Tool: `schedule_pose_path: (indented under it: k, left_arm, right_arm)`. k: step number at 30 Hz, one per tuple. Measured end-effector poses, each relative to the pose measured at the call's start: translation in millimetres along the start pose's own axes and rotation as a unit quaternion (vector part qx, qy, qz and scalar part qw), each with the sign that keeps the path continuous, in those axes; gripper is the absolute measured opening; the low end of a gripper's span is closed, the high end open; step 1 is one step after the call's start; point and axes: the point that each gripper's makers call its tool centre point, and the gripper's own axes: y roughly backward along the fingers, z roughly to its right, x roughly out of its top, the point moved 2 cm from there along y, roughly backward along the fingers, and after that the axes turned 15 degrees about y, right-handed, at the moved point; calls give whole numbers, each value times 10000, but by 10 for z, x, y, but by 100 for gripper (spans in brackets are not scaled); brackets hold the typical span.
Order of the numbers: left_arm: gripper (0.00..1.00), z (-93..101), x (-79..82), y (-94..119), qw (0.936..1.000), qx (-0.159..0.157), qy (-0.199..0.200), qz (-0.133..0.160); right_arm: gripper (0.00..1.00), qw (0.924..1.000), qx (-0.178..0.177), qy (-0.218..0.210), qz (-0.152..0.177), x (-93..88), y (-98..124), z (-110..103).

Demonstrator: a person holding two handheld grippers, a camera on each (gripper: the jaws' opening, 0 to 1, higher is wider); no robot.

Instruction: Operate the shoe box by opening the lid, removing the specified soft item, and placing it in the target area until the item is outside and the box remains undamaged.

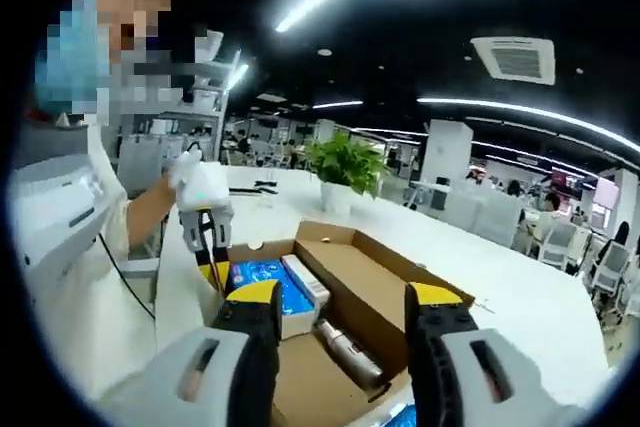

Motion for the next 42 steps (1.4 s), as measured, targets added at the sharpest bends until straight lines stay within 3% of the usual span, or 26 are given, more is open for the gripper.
schedule_pose_path:
  k: [4,7,11,15,17,19,21,24,26,29,33,38,42]
  left_arm:
    - [3,-4,18,9,9999,29,-20,166]
    - [3,-9,33,12,9998,-14,58,214]
    - [3,-2,37,5,9998,-27,41,168]
    - [2,-5,39,8,9998,-41,65,161]
    - [2,-10,41,10,9998,-57,88,138]
    - [2,-11,40,10,9999,-61,91,115]
    - [2,-13,39,11,9999,-45,88,115]
    - [3,-15,38,12,9999,-11,79,122]
    - [3,-17,37,13,9999,11,65,131]
    - [3,-20,35,13,9999,9,47,143]
    - [2,-25,36,14,9999,-43,73,145]
    - [2,-22,33,8,9999,-17,71,99]
    - [3,-22,35,12,9999,-7,87,143]
  right_arm:
    - [55,9985,407,353,-135,95,-171,-40]
    - [51,9972,588,446,-97,144,-262,-44]
    - [45,9954,610,652,-346,64,-359,-9]
    - [43,9933,301,655,-899,-16,-449,84]
    - [39,9872,380,1025,-1158,-42,-502,49]
    - [35,9732,403,1712,-1483,-84,-565,11]
    - [35,9731,574,1606,-1548,-141,-684,-130]
    - [33,9669,979,1474,-1841,-345,-778,-307]
    - [30,9592,797,1827,-2006,-438,-814,-276]
    - [30,9445,847,2158,-2329,-542,-794,-329]
    - [28,9426,1095,2112,-2344,-590,-834,-443]
    - [24,9338,1422,2093,-2532,-684,-921,-529]
    - [23,9312,1268,2236,-2583,-706,-997,-515]
